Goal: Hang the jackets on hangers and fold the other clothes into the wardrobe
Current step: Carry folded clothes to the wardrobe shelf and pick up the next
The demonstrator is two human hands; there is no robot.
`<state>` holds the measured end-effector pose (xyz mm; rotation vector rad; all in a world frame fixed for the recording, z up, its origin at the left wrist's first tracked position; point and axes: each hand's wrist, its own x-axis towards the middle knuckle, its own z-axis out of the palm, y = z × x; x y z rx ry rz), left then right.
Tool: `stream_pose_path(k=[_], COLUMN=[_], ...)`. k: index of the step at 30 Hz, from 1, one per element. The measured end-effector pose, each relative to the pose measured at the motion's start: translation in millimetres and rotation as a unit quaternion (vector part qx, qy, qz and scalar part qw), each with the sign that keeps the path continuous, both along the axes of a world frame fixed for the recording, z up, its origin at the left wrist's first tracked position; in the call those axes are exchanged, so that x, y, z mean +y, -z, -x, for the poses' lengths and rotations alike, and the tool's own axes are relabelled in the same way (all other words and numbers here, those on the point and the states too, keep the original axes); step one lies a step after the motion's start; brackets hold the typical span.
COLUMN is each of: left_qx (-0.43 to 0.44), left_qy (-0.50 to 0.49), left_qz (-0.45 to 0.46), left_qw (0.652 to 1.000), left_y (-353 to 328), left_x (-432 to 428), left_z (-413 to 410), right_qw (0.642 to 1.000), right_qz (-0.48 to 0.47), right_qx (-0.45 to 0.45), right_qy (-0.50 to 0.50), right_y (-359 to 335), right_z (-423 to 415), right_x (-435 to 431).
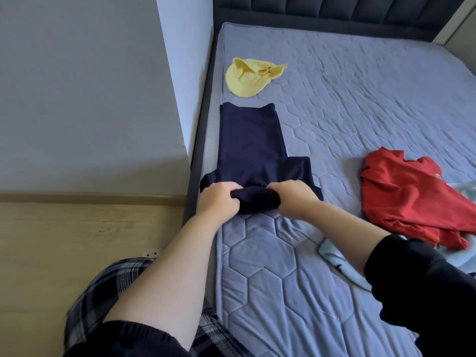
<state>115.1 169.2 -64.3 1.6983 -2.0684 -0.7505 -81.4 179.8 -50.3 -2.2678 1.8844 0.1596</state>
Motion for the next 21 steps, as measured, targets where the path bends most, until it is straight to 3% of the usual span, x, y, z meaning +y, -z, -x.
stream_pose_path(k=[6,11,12,14,16,19,21], left_qx=[0.256,0.379,0.407,0.487,0.514,0.531,0.5], left_qy=[-0.1,-0.104,-0.091,-0.071,-0.069,-0.18,-0.244], left_qz=[0.023,-0.081,-0.122,-0.246,-0.32,-0.288,-0.203], left_qw=[0.961,0.916,0.901,0.835,0.793,0.777,0.806], left_y=[-29.7,-46.7,-49.5,-55.5,-56.0,-44.3,-37.5], left_x=[1.5,7.2,8.0,9.1,7.8,-6.6,-14.8], left_z=[-13.5,-25.3,-29.6,-37.6,-43.1,-43.0,-41.5], right_qw=[0.961,0.9,0.885,0.854,0.833,0.853,0.889], right_qz=[-0.18,-0.331,-0.36,-0.407,-0.429,-0.375,-0.296], right_qx=[-0.195,-0.271,-0.283,-0.309,-0.333,-0.336,-0.307], right_qy=[0.078,0.084,0.085,0.094,0.1,0.135,0.167], right_y=[-50.8,-68.8,-70.9,-76.1,-79.3,-76.9,-73.7], right_z=[19.4,22.6,22.4,22.1,21.9,23.5,26.1], right_x=[2.0,2.4,2.4,3.1,-0.2,-18.0,-32.8])
